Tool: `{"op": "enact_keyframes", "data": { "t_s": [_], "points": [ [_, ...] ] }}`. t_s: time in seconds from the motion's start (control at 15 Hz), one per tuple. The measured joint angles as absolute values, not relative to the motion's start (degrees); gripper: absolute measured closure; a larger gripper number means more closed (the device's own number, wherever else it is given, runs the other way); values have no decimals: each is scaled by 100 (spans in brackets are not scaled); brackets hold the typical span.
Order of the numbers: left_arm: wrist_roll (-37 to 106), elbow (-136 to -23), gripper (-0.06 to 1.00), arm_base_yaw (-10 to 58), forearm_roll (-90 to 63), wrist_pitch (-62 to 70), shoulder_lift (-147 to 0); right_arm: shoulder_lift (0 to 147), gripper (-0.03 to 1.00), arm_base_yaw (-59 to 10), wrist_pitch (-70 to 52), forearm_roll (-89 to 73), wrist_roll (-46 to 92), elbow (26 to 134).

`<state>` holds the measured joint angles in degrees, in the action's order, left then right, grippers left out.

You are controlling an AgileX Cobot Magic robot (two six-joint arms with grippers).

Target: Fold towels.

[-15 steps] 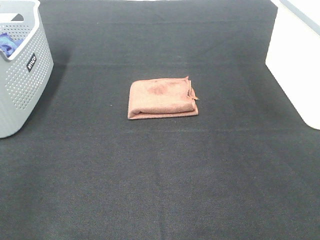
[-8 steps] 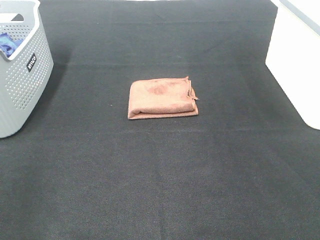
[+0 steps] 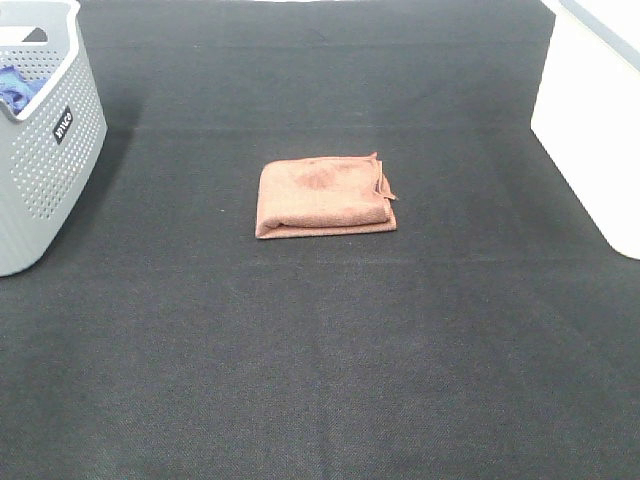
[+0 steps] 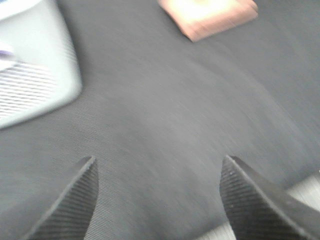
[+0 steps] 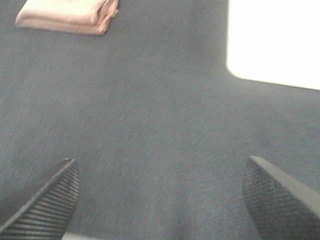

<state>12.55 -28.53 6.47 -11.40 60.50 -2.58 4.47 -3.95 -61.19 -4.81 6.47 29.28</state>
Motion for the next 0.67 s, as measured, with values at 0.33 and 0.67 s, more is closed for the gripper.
{"op": "enact_keyframes", "data": {
  "t_s": [0.33, 0.67],
  "points": [
    [1255, -2853, 28, 516, -1094, 6050, 23, -34, 13, -344, -6113, -493, 647, 2928],
    [1255, -2853, 28, 516, -1094, 6050, 23, -34, 13, -269, -6113, -493, 647, 2928]
  ]
}}
